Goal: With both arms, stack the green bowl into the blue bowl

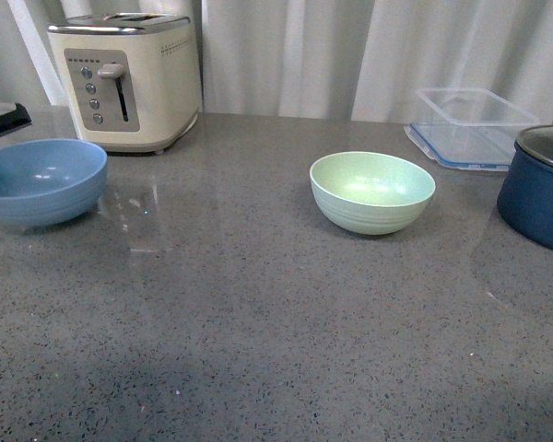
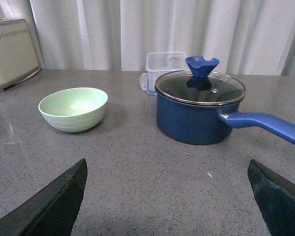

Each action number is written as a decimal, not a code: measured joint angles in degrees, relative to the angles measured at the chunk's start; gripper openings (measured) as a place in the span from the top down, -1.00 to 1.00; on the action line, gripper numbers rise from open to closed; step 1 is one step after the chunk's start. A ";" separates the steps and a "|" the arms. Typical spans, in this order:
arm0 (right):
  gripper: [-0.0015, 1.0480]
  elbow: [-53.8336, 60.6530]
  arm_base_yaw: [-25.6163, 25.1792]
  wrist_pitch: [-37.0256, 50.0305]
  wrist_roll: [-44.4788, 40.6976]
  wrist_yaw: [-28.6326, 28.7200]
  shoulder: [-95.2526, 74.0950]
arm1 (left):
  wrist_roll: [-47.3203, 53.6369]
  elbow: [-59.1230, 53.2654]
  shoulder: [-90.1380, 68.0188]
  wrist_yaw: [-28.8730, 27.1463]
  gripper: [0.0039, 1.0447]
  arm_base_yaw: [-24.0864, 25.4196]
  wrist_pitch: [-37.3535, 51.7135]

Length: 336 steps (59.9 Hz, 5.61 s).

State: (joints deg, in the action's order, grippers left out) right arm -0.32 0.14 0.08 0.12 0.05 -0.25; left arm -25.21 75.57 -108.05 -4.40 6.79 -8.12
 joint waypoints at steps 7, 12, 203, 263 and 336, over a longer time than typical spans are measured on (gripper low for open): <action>-0.81 0.00 0.00 0.00 0.02 0.02 0.00 | -0.20 0.81 1.57 -0.15 0.93 -3.13 -0.50; -0.81 0.00 0.00 0.00 0.02 0.00 0.00 | -0.20 2.47 1.51 -0.17 0.93 -5.97 -1.09; -0.81 0.00 0.00 0.00 0.02 0.02 0.02 | 24.83 -74.36 83.67 4.33 0.94 -6.91 32.57; -0.81 0.00 0.00 0.00 0.02 0.02 0.04 | 24.90 -74.36 107.82 4.37 0.77 -6.91 8.17; -0.81 -74.49 14.86 -9.18 7.93 -9.88 -105.68 | 24.94 -74.36 107.86 4.35 -0.88 -6.91 8.15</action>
State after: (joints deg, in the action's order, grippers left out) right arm -74.81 15.00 -9.10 8.05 -9.82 -105.93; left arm -0.27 1.21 -0.19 -0.05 -0.12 0.03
